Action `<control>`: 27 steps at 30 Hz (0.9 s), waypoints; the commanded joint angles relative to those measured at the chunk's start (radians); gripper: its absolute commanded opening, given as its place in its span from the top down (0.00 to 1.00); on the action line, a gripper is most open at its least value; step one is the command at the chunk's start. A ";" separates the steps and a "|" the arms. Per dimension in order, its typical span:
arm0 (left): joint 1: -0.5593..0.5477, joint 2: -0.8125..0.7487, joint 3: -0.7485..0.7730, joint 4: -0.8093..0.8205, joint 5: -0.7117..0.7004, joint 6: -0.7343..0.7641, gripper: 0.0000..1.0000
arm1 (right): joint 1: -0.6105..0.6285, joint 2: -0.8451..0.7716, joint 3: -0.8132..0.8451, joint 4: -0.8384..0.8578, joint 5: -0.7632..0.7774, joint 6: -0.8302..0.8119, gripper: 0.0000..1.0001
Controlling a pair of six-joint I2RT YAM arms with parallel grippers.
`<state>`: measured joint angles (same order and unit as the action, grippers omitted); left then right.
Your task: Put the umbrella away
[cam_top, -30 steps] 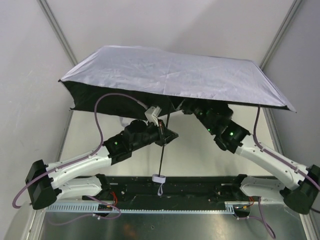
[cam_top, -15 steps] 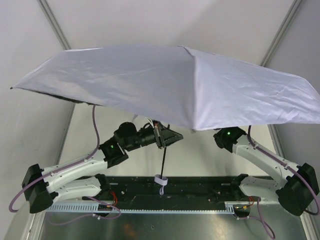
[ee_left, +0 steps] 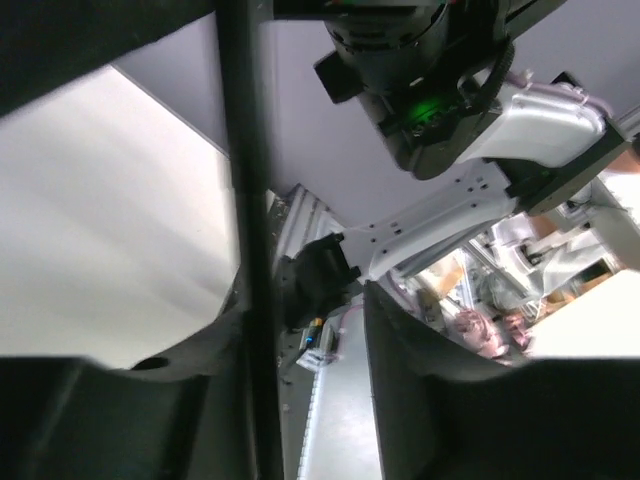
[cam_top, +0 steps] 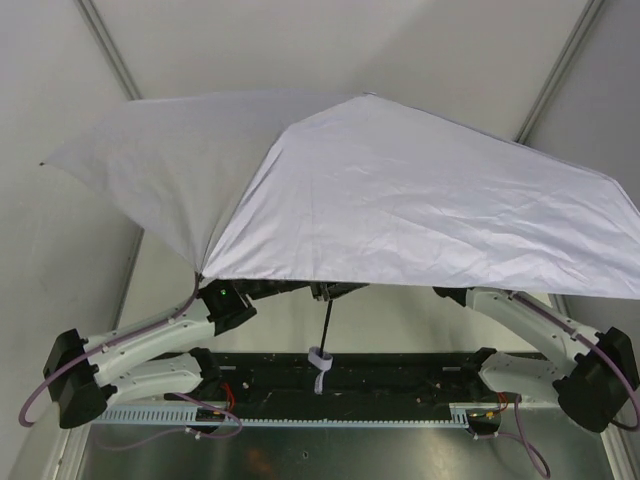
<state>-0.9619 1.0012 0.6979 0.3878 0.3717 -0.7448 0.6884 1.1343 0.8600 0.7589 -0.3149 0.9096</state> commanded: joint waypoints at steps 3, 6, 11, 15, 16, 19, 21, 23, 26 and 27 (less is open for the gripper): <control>0.011 0.001 0.019 -0.052 -0.088 0.050 0.15 | 0.150 -0.106 0.119 -0.351 0.466 -0.298 1.00; 0.009 0.055 0.053 -0.159 -0.109 0.067 0.07 | 0.213 -0.109 0.163 -0.425 0.638 -0.368 1.00; 0.006 0.106 0.082 -0.274 -0.191 0.082 0.35 | 0.298 -0.075 0.235 -0.459 0.814 -0.478 1.00; 0.006 0.096 0.092 -0.321 -0.257 0.095 0.52 | 0.323 -0.026 0.285 -0.450 0.873 -0.554 1.00; 0.006 0.090 0.093 -0.323 -0.267 0.098 0.55 | 0.323 -0.012 0.304 -0.455 0.874 -0.568 1.00; 0.007 0.070 0.100 -0.328 -0.296 0.117 0.68 | 0.318 0.015 0.339 -0.446 0.856 -0.589 1.00; 0.010 0.055 0.111 -0.331 -0.319 0.132 0.86 | 0.299 0.025 0.349 -0.437 0.812 -0.581 1.00; 0.023 0.039 0.124 -0.331 -0.331 0.130 0.96 | 0.249 0.035 0.357 -0.427 0.729 -0.540 1.00; 0.054 0.018 0.163 -0.325 -0.278 0.131 1.00 | 0.135 0.065 0.367 -0.397 0.536 -0.429 0.94; 0.067 0.014 0.177 -0.320 -0.254 0.127 1.00 | 0.096 0.078 0.369 -0.381 0.474 -0.387 0.85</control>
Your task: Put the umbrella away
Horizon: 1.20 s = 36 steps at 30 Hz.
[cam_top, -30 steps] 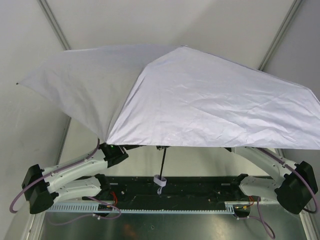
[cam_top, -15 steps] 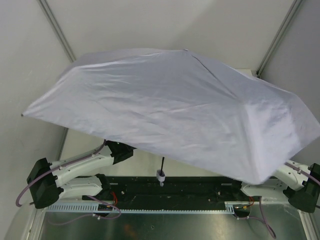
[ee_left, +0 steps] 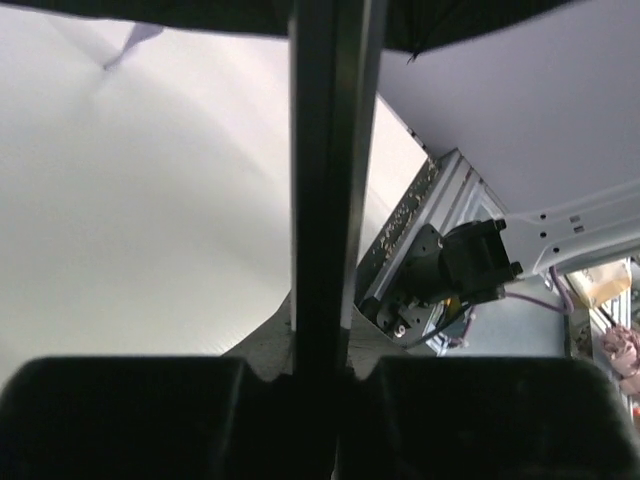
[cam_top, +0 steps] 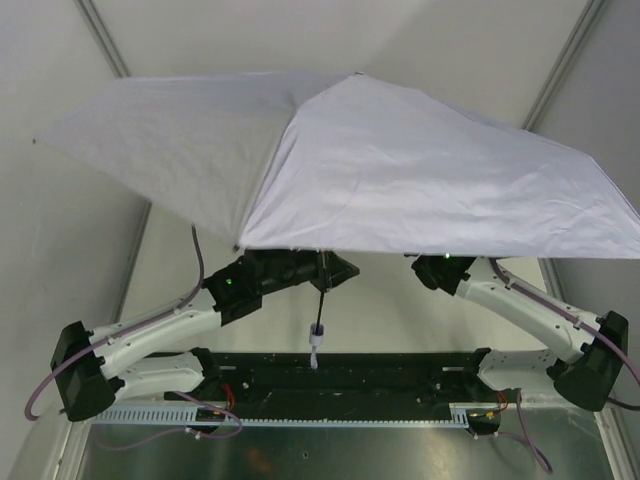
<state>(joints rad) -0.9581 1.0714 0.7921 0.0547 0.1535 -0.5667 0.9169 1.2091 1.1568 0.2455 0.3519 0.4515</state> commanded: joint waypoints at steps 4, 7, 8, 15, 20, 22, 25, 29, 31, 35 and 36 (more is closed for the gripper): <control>0.099 -0.043 0.105 0.071 0.053 -0.079 1.00 | -0.246 0.066 0.075 0.196 -0.403 0.176 0.51; 0.103 0.007 0.111 0.122 0.119 -0.106 1.00 | -0.309 0.113 0.075 0.231 -0.510 0.238 0.38; 0.103 0.027 0.111 0.142 0.145 -0.120 1.00 | -0.332 0.125 0.075 0.243 -0.542 0.271 0.35; 0.096 0.122 0.100 0.245 0.246 -0.161 1.00 | -0.478 0.205 0.075 0.333 -0.749 0.517 0.24; 0.075 0.152 0.082 0.265 0.241 -0.179 1.00 | -0.520 0.237 0.075 0.401 -0.779 0.623 0.23; 0.064 0.160 0.082 0.268 0.233 -0.181 1.00 | -0.520 0.247 0.075 0.432 -0.745 0.642 0.22; 0.046 0.167 0.083 0.268 0.217 -0.177 1.00 | -0.520 0.281 0.075 0.469 -0.699 0.720 0.25; 0.032 0.167 0.080 0.268 0.214 -0.179 1.00 | -0.520 0.352 0.099 0.543 -0.690 0.817 0.30; 0.030 0.170 0.077 0.268 0.217 -0.182 1.00 | -0.520 0.385 0.122 0.579 -0.692 0.851 0.33; 0.030 0.167 0.073 0.268 0.220 -0.185 1.00 | -0.524 0.397 0.147 0.578 -0.672 0.828 0.41; 0.030 0.166 0.071 0.267 0.218 -0.185 1.00 | -0.526 0.394 0.148 0.564 -0.668 0.809 0.41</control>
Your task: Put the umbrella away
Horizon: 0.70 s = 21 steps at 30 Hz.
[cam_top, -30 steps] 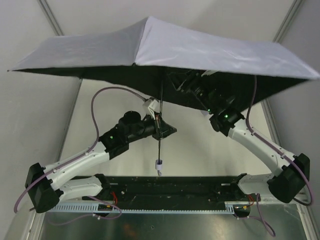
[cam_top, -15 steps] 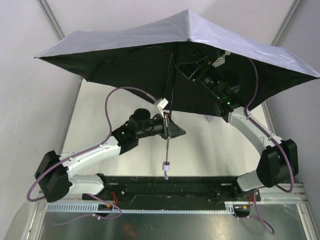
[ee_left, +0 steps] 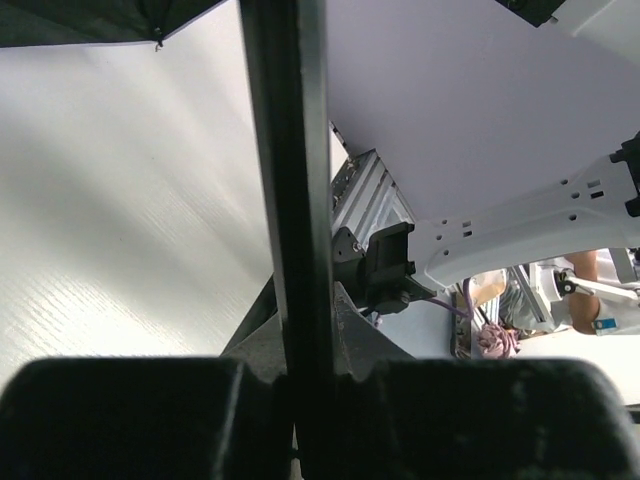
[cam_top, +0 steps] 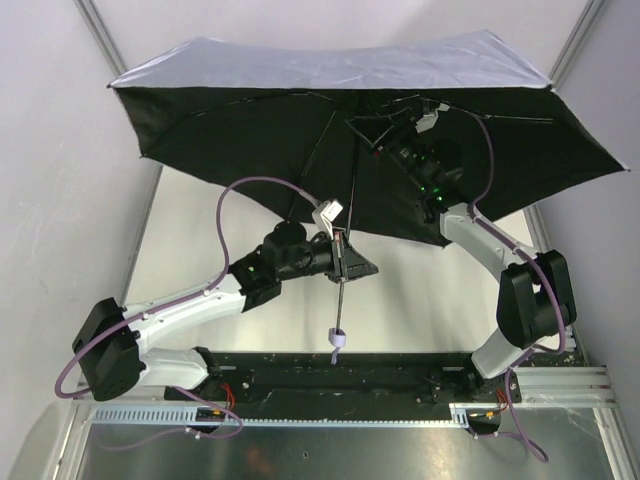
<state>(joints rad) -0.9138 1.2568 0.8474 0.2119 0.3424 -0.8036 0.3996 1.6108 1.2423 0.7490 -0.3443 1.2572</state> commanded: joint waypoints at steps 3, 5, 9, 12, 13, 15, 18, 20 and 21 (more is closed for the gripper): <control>-0.014 -0.013 0.018 0.109 0.032 0.050 1.00 | -0.022 -0.007 0.064 0.047 0.025 -0.020 0.39; -0.014 -0.003 0.022 0.111 0.040 0.047 1.00 | -0.042 0.001 0.063 0.067 0.007 0.003 0.37; -0.014 0.009 0.017 0.111 0.042 0.044 1.00 | -0.090 0.014 0.063 0.114 -0.049 0.061 0.35; -0.014 0.020 0.013 0.112 0.042 0.043 1.00 | -0.102 0.004 0.063 0.120 -0.071 0.068 0.36; -0.015 0.025 0.011 0.112 0.044 0.040 1.00 | -0.103 -0.004 0.063 0.113 -0.071 0.060 0.37; -0.018 0.034 0.012 0.112 0.046 0.035 1.00 | -0.099 -0.017 0.063 0.095 -0.067 0.043 0.39; -0.029 0.038 0.013 0.111 0.044 0.033 1.00 | -0.093 -0.022 0.063 0.098 -0.070 0.038 0.42; -0.035 0.039 0.011 0.112 0.041 0.031 1.00 | -0.092 -0.019 0.063 0.111 -0.073 0.046 0.43; -0.038 0.038 0.010 0.112 0.040 0.029 1.00 | -0.091 -0.018 0.063 0.113 -0.072 0.047 0.44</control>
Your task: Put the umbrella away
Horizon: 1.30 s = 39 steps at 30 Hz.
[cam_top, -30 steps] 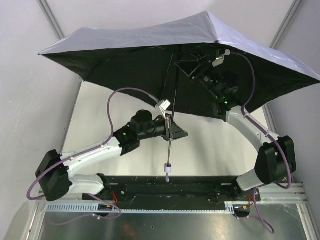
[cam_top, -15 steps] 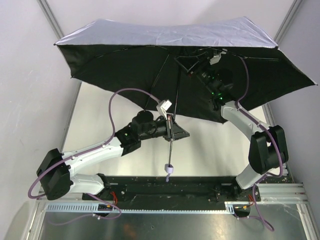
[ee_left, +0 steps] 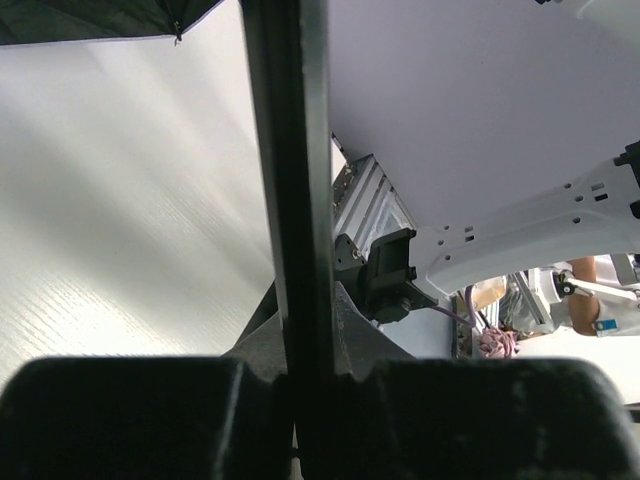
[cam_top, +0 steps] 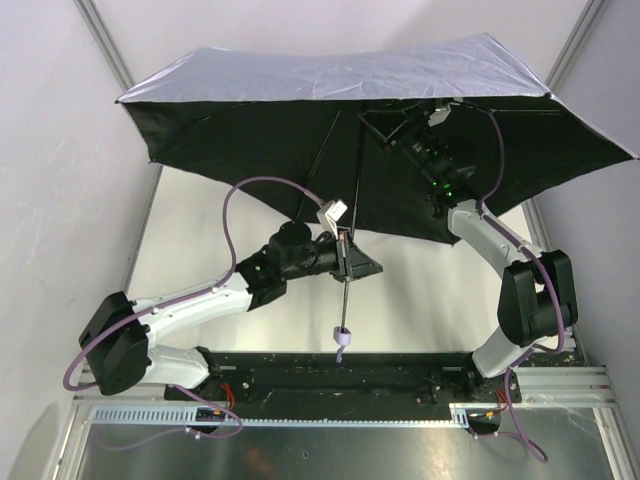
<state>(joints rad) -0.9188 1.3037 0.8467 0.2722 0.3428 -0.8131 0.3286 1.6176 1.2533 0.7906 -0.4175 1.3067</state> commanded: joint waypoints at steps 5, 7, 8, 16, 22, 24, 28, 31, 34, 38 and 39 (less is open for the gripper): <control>-0.049 -0.014 -0.003 0.051 0.024 0.035 1.00 | -0.020 -0.022 0.051 0.092 0.019 0.011 0.49; -0.055 -0.013 -0.007 0.053 0.019 0.034 1.00 | -0.021 -0.020 0.051 0.119 0.022 0.038 0.49; -0.059 -0.013 -0.010 0.054 0.016 0.034 1.00 | -0.021 -0.019 0.051 0.130 0.026 0.051 0.51; -0.071 -0.028 -0.035 0.074 -0.012 0.016 1.00 | -0.024 -0.033 0.050 0.186 0.010 0.087 0.99; -0.036 -0.083 -0.023 0.075 -0.029 0.009 1.00 | -0.003 -0.098 0.033 0.042 -0.048 -0.043 1.00; 0.010 -0.096 -0.015 0.075 -0.007 0.005 1.00 | 0.016 -0.139 0.012 -0.026 -0.063 -0.106 1.00; 0.076 -0.101 0.034 0.071 0.029 0.036 1.00 | 0.069 -0.234 -0.060 -0.116 -0.066 -0.187 1.00; 0.127 -0.112 0.050 0.063 0.038 0.024 1.00 | 0.100 -0.314 -0.141 -0.164 -0.043 -0.224 1.00; 0.139 -0.115 0.082 0.062 0.070 0.038 1.00 | 0.181 -0.381 -0.205 -0.276 -0.012 -0.318 1.00; 0.141 -0.121 0.103 0.061 0.114 0.034 1.00 | 0.283 -0.415 -0.287 -0.318 0.048 -0.371 1.00; 0.140 -0.119 0.104 0.062 0.130 0.026 1.00 | 0.308 -0.421 -0.301 -0.323 0.073 -0.386 1.00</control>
<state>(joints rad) -0.8482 1.2228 0.8402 0.2100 0.5537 -0.7444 0.4877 1.2522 1.0271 0.5865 -0.2314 1.0084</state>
